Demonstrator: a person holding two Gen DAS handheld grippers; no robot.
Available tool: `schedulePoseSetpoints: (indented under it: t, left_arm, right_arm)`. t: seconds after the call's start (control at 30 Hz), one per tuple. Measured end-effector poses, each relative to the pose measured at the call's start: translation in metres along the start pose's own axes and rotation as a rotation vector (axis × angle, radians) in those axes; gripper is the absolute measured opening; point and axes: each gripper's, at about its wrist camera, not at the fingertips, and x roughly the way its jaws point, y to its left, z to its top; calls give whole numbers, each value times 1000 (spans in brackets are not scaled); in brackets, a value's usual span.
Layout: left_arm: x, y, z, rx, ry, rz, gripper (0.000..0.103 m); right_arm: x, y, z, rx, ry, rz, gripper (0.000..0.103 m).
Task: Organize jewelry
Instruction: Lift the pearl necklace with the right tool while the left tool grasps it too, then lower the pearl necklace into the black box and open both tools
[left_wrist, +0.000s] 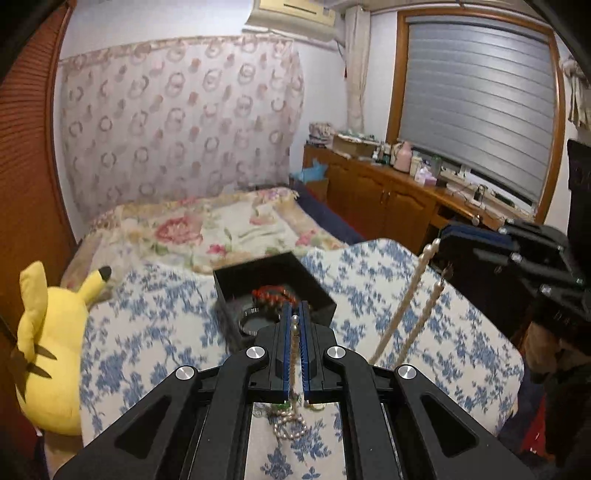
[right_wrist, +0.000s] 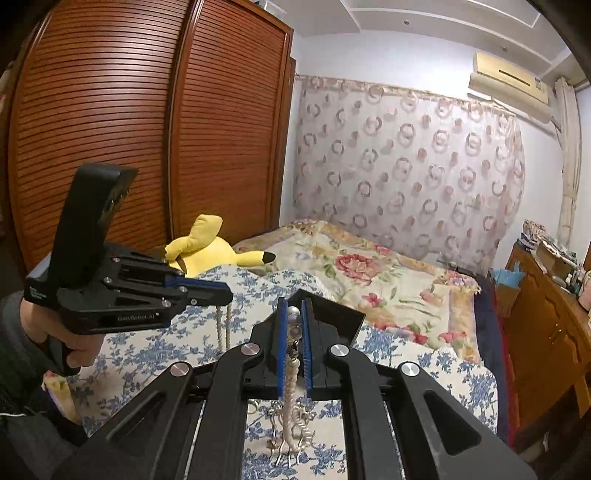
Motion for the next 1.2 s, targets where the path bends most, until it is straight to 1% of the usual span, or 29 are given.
schedulePoseSetpoints:
  t: [0.37,0.57,0.7,0.83,0.97,1.1,1.2]
  left_arm:
    - [-13,8,29,-2,-63,28,3]
    - [-20,12,49,-2,-99,46,3]
    - [-19,14,62,-1,-110,54,3]
    - [-21,13,73,-5,-123,50,3]
    - [-31,7,80,3,-152,36,3]
    - [-43,0,87,2,-179,1,3]
    - [-46,-3,92,14,-192,13,3]
  right_arm:
    - [-6,-4,29,-19,-50,-8,9]
    - [4,-14,42,-21,-53,-30,8]
    - [16,-25,50,-5,-46,-42,8]
    - [21,-36,52,20,-42,-46,8]
    - [22,-44,48,41,-42,-49,8]
    - [25,-47,45,47,-34,-51,8]
    - [25,-45,46,49,-35,-51,8]
